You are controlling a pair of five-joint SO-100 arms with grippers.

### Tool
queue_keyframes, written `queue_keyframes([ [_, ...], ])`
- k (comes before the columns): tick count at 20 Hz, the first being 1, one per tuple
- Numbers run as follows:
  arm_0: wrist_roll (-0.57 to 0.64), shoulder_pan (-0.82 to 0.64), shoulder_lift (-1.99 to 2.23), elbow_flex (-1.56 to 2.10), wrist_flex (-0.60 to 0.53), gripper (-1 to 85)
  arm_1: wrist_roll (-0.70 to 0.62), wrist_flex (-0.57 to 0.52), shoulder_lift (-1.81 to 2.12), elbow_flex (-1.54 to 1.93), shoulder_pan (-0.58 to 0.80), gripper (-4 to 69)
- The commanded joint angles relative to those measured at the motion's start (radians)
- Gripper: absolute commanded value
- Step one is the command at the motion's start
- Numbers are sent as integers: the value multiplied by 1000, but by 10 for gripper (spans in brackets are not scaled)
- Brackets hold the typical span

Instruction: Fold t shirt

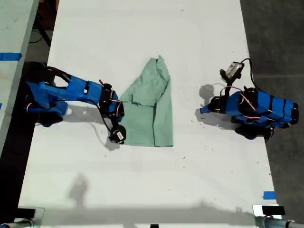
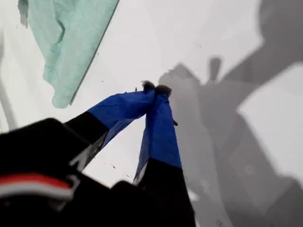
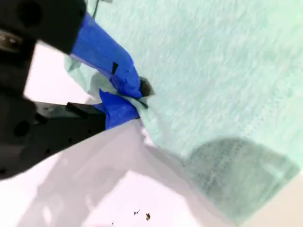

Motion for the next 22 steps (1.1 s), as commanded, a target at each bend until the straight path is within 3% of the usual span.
queue_keyframes([
  [1,14,-8,28,-64,106,-1,-9,-2,14,57,-11,-15],
  [5,63,29,155,-206,247,-1,-9,-2,14,57,-11,-15],
  [12,155,55,255,-347,250,-1,-14,-2,14,57,-9,-15],
  [22,405,-61,67,-449,-114,12,-18,-3,14,57,-9,-15],
])
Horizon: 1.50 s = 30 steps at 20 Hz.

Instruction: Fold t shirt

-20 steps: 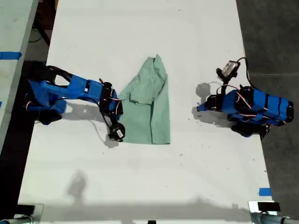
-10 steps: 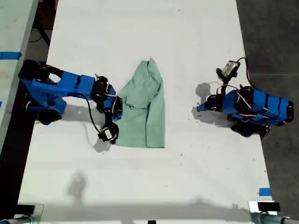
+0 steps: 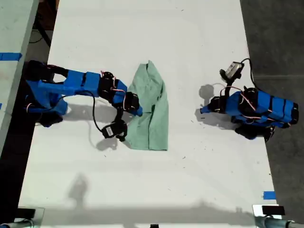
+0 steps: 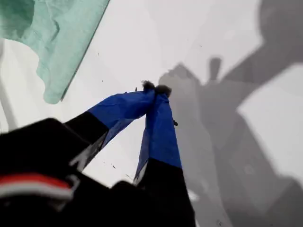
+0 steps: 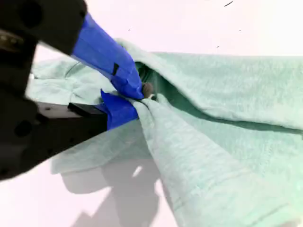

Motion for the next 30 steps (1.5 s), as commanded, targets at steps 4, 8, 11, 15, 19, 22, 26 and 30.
queue_keyframes([
  [4,74,-34,-337,-302,-114,17,-17,-3,14,57,-8,-15],
  [8,97,-14,-591,-538,-118,187,-17,-3,14,57,-8,-15],
  [11,104,-21,-566,-537,-98,276,-18,-3,14,57,-6,-15],
  [15,123,-28,-523,-535,-67,271,-18,-3,14,57,-6,-15],
  [19,124,-29,-423,-529,9,264,-18,-3,14,57,-6,-15],
  [22,147,-26,-215,-508,75,190,-20,-3,14,57,-6,-15],
  [26,238,-66,66,-468,163,53,-20,-3,14,57,-6,-15],
  [30,387,-170,494,-127,98,5,-20,-3,14,57,-6,-15],
])
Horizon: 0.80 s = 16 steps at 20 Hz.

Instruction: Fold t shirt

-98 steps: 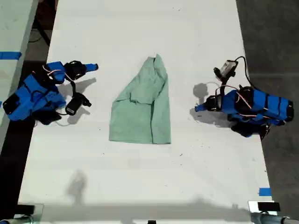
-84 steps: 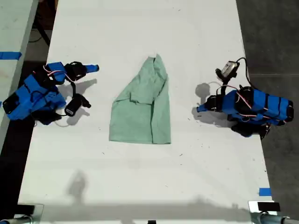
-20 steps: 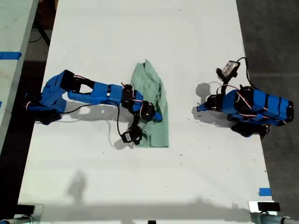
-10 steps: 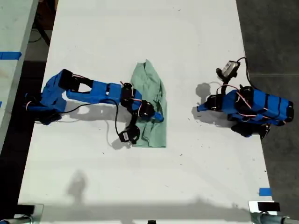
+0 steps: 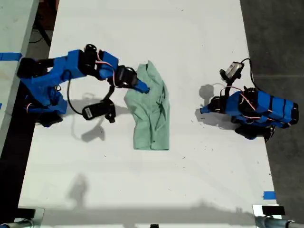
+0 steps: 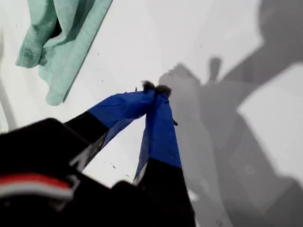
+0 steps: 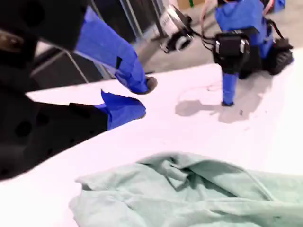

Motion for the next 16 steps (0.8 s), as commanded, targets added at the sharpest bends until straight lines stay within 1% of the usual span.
queue_keyframes([
  [1,130,-121,453,385,-181,-1,-20,-3,14,57,-6,-15],
  [3,261,-216,890,922,-518,-1,-20,-3,14,57,-6,-15],
  [4,308,-268,1095,1166,-620,-1,-20,-3,14,57,-6,-15],
  [5,356,-318,1319,1416,-686,-1,-20,-3,14,57,-5,-15],
  [6,371,-367,1575,1657,-703,-1,-20,-3,14,57,-3,-15],
  [7,371,-408,1850,1882,-643,-1,-20,-3,14,57,-3,-15],
  [8,364,-440,1839,1990,-644,-1,-21,-5,15,57,-2,-15],
  [9,336,-456,1756,2048,-684,-1,-18,-3,17,58,-5,-15],
  [10,336,-449,1775,2046,-673,-1,-21,-2,17,57,-3,-15],
  [11,311,-474,1829,2048,-594,-1,-20,-3,17,57,-3,-15],
  [12,275,-517,1830,2048,-546,-1,-18,0,17,57,-2,-15],
  [16,232,-528,1830,2048,-528,-1,-14,0,17,57,-9,-15],
])
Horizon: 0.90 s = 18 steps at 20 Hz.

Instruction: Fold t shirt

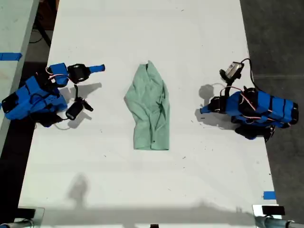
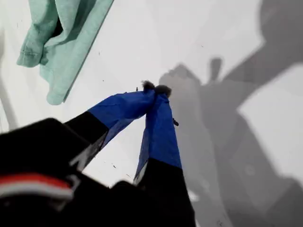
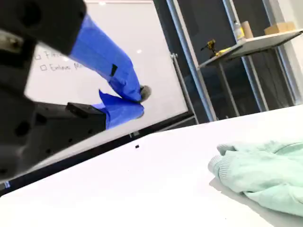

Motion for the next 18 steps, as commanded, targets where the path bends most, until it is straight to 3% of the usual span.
queue_keyframes([
  [1,-40,-23,9,41,8,-1,-12,0,14,57,-3,-15],
  [9,-106,-57,9,41,40,-1,49,9,11,57,-6,-13],
  [10,-107,-52,9,41,43,-1,77,9,11,57,-28,25],
  [11,-109,-38,11,41,58,-1,94,9,11,57,-61,108],
  [12,-147,-11,11,41,66,-1,84,9,11,57,-112,154],
  [15,-621,91,12,41,149,1,75,9,11,57,-270,150],
  [17,-710,75,12,41,318,4,12,9,11,57,-365,149],
  [18,-650,28,2,41,365,13,-28,9,11,57,-379,147],
])
